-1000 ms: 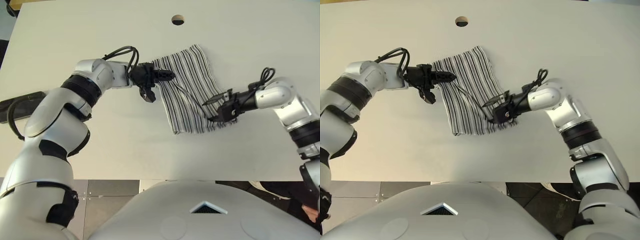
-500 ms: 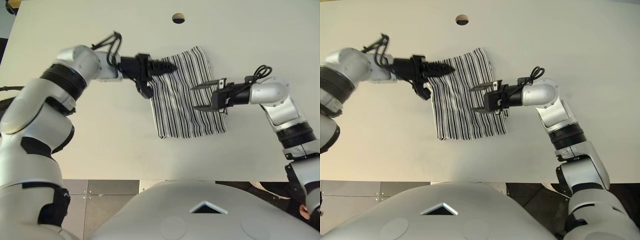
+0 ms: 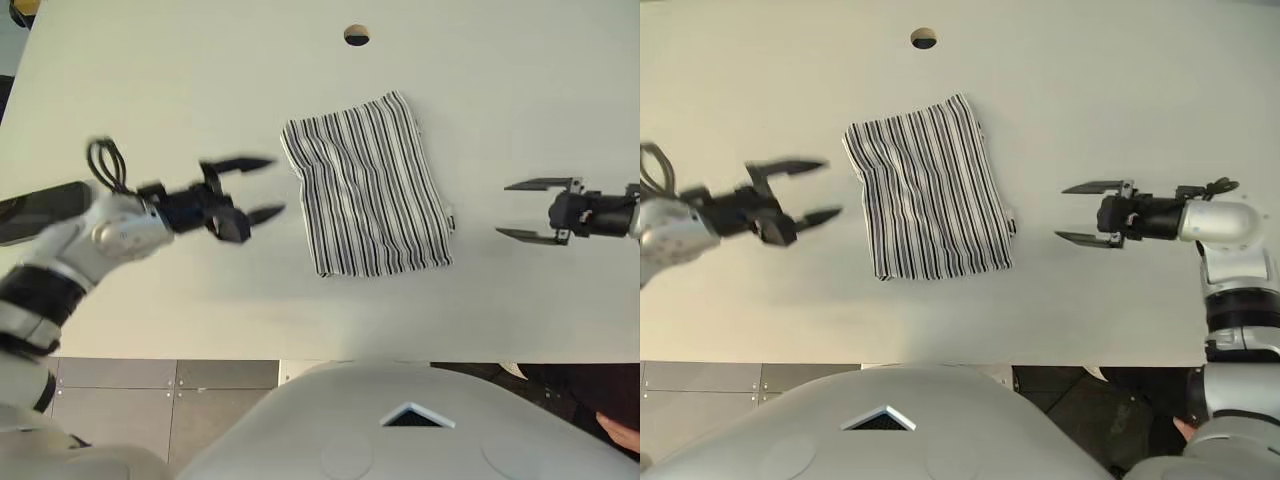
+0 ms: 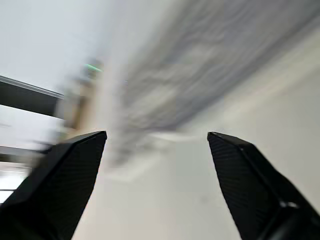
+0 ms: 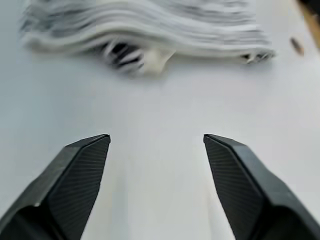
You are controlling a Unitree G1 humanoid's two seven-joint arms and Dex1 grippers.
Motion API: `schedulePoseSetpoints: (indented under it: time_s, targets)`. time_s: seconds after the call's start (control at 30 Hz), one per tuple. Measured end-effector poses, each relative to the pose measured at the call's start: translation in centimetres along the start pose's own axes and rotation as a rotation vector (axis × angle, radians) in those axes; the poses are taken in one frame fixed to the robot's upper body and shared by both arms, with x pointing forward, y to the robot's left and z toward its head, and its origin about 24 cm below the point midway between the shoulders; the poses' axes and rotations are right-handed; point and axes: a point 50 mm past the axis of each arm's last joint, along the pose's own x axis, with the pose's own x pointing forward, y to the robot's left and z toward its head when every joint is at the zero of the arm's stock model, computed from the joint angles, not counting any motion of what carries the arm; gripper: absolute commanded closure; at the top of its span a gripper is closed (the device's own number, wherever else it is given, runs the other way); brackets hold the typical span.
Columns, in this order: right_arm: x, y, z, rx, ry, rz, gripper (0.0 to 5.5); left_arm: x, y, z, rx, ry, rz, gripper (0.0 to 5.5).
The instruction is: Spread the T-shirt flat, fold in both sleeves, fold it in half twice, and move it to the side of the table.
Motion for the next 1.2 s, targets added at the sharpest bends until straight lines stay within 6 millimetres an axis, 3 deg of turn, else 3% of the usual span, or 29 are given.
schedulePoseSetpoints:
  time_s: [0.2, 0.4, 0.53, 0.8, 1.2]
  targets:
    - [2.1, 0.3, 0.7, -0.297, 0.040, -0.011, 1.67, 1.2, -0.3, 0.4, -0.002, -0.034, -0.040, 1.30]
    - [4.6, 0.6, 2.0, -0.507, -0.045, -0.074, 1.67, 2.4, -0.4, 0.5, 0.011, -0.062, -0.006, 1.30]
    - [6.5, 0.8, 2.8, -0.535, -0.119, -0.124, 1.67, 4.3, -0.4, 1.1, -0.008, -0.117, 0.032, 1.30]
    - [8.2, 0.7, 3.2, -0.547, -0.168, -0.162, 1.67, 6.4, -0.1, 1.8, -0.010, -0.177, 0.037, 1.30]
    - [9.3, 1.4, 3.3, -0.540, -0.197, -0.116, 3.87, 7.1, -0.7, 2.1, -0.015, -0.197, -0.028, 3.26]
